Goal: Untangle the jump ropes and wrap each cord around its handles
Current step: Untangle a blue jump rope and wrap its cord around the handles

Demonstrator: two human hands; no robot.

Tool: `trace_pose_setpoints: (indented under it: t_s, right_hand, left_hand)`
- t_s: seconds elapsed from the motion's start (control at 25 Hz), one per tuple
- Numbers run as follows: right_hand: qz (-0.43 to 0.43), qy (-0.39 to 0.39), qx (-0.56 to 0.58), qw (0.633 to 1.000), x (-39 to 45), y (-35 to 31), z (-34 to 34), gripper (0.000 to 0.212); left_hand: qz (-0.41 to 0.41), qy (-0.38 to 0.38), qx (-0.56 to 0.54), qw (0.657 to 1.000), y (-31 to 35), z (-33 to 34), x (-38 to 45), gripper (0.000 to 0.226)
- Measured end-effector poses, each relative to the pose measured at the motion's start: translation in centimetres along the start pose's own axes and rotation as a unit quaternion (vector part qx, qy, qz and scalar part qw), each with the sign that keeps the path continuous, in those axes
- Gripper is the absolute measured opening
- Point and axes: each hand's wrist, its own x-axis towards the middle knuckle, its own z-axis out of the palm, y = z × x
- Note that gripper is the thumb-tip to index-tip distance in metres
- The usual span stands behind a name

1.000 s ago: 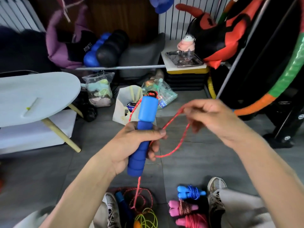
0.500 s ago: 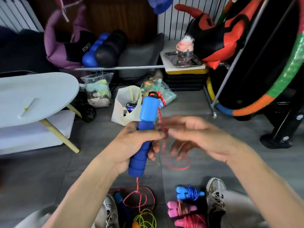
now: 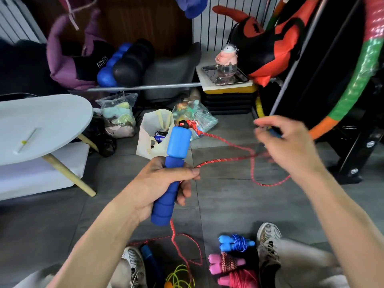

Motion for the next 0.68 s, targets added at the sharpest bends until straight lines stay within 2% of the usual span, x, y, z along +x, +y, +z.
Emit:
trace_pose_setpoints:
  t_s: [0.04,0.08,0.12,0.16,0.2,0.28,0.4,0.48,0.56,0.6,0.64,0.68]
  right_hand:
    - [0.008,-0.121,0.101,0.987,-1.3,-1.4,1.2,0.022]
    - [0.030,-0.243,0.193,0.950,-2.7,-2.8,2.2,0.025]
    - [0.051,-0.332,0.246,0.909,-3.6,-3.6,3.0,0.030]
    - [0.055,-0.374,0.257,0.889,-4.2,-4.0,3.5,0.031]
    - [0.045,-0.370,0.240,0.896,-4.4,-4.2,3.7,0.025]
    - [0.014,-0.303,0.197,0.932,-4.1,-4.1,3.9,0.005]
    - [0.011,-0.186,0.178,0.966,-2.6,-3.1,3.3,0.007]
    - [0.032,-0.028,0.144,0.989,-0.8,-1.5,1.6,0.005]
    - [0.035,0.116,0.006,0.993,1.0,0.6,-0.6,0.010]
    - [0.035,0.145,-0.087,0.985,1.3,1.1,-1.4,0.014]
    - [0.030,0.142,-0.137,0.980,1.2,1.1,-1.6,0.018]
    - [0.018,0.096,-0.119,0.988,0.8,0.7,-1.1,0.023]
  left_hand:
    - [0.001,-0.005,-0.001,1.000,0.0,0.2,0.0,0.023]
    - [0.002,-0.011,-0.002,1.000,0.0,0.3,0.0,0.022]
    - [0.004,-0.015,-0.006,1.000,0.0,0.5,0.1,0.019]
    - [0.004,-0.015,-0.011,1.000,0.1,0.6,0.1,0.018]
    - [0.004,-0.010,-0.016,1.000,0.2,0.7,0.1,0.020]
    - [0.002,0.001,-0.019,1.000,0.2,0.7,0.2,0.028]
    - [-0.005,0.006,-0.010,1.000,0.2,0.6,0.3,0.022]
    - [-0.009,0.016,0.003,1.000,0.1,0.2,0.2,0.015]
    - [-0.006,0.020,0.018,1.000,0.0,-0.3,0.0,0.014]
    - [-0.002,0.019,0.018,1.000,0.0,-0.4,-0.1,0.016]
    - [-0.001,0.018,0.015,1.000,0.0,-0.5,-0.2,0.018]
    - [0.000,0.017,0.011,1.000,0.1,-0.4,-0.3,0.018]
